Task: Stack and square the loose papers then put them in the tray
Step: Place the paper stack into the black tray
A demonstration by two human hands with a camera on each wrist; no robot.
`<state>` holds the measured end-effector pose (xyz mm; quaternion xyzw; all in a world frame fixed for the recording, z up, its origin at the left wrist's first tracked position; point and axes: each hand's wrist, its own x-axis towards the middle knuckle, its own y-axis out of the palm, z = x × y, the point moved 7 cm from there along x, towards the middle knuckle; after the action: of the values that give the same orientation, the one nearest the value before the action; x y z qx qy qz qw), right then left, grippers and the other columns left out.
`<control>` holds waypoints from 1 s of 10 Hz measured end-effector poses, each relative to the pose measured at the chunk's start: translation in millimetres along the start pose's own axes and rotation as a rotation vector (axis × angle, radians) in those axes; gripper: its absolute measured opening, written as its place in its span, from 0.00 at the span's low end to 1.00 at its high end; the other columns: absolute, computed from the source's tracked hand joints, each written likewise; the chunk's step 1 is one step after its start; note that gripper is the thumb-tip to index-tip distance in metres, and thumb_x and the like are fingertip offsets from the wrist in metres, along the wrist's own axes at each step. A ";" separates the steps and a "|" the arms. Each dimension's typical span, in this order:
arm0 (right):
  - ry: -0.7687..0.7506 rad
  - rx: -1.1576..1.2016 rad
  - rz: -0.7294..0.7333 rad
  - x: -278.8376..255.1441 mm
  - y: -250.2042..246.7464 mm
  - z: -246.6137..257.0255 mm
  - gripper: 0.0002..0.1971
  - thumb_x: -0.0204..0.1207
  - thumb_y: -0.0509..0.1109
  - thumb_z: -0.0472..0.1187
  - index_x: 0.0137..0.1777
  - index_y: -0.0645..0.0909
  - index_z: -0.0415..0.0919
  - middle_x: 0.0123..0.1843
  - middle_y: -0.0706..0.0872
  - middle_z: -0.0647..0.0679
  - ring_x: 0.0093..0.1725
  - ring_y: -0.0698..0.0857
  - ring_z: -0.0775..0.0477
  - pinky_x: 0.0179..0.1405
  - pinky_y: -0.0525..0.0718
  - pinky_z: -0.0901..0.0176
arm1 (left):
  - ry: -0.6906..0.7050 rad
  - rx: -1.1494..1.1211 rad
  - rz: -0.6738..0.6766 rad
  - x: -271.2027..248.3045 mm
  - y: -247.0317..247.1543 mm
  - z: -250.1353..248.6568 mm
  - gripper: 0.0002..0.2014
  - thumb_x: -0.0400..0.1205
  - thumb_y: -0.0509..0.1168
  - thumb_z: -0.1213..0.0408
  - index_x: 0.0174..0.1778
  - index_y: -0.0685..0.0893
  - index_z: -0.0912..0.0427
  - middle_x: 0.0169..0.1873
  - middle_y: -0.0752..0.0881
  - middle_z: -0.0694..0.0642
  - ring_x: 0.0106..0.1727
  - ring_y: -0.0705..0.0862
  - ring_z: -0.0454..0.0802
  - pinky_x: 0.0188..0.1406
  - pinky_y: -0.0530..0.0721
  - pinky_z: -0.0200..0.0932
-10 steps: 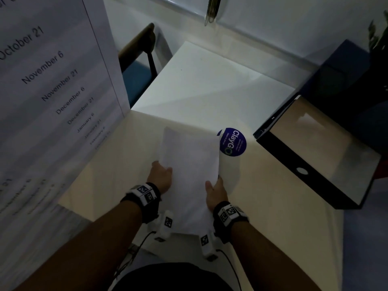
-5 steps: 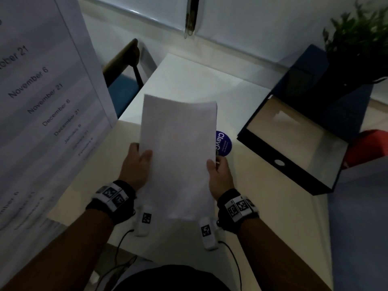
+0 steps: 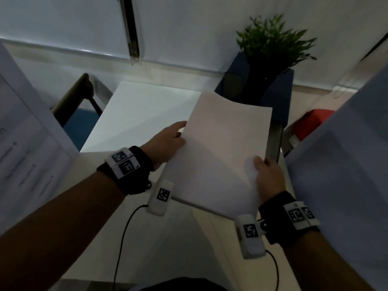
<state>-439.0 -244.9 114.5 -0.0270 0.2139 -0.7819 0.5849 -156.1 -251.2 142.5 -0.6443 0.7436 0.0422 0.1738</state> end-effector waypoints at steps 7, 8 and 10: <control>0.389 0.150 0.202 39.5 -36.7 30.7 0.10 0.85 0.58 0.38 0.49 0.76 0.33 0.42 0.81 0.39 0.37 0.80 0.42 0.18 0.84 0.63 | -0.114 0.104 -0.163 33.6 19.0 -31.6 0.04 0.81 0.66 0.69 0.49 0.84 0.62 0.47 0.86 0.62 0.41 0.87 0.57 0.43 0.91 0.50; 0.440 0.266 0.253 31.0 -34.7 30.6 0.04 0.80 0.59 0.33 0.45 0.72 0.35 0.37 0.76 0.39 0.31 0.80 0.40 0.18 0.82 0.64 | -0.100 0.118 -0.305 56.8 13.4 -35.0 0.05 0.77 0.67 0.70 0.42 0.85 0.68 0.39 0.85 0.62 0.35 0.85 0.56 0.35 0.91 0.48; 0.151 -0.085 0.099 78.2 -37.3 46.9 0.11 0.74 0.67 0.31 0.54 0.79 0.41 0.54 0.82 0.36 0.46 0.84 0.36 0.41 0.88 0.45 | 0.022 0.559 -0.369 99.8 32.1 -56.5 0.15 0.81 0.65 0.65 0.60 0.86 0.67 0.60 0.85 0.63 0.61 0.84 0.61 0.51 0.78 0.42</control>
<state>-483.6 -323.2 154.5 0.0180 0.2914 -0.7421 0.6033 -209.7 -356.2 159.0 -0.6960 0.5990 -0.2025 0.3402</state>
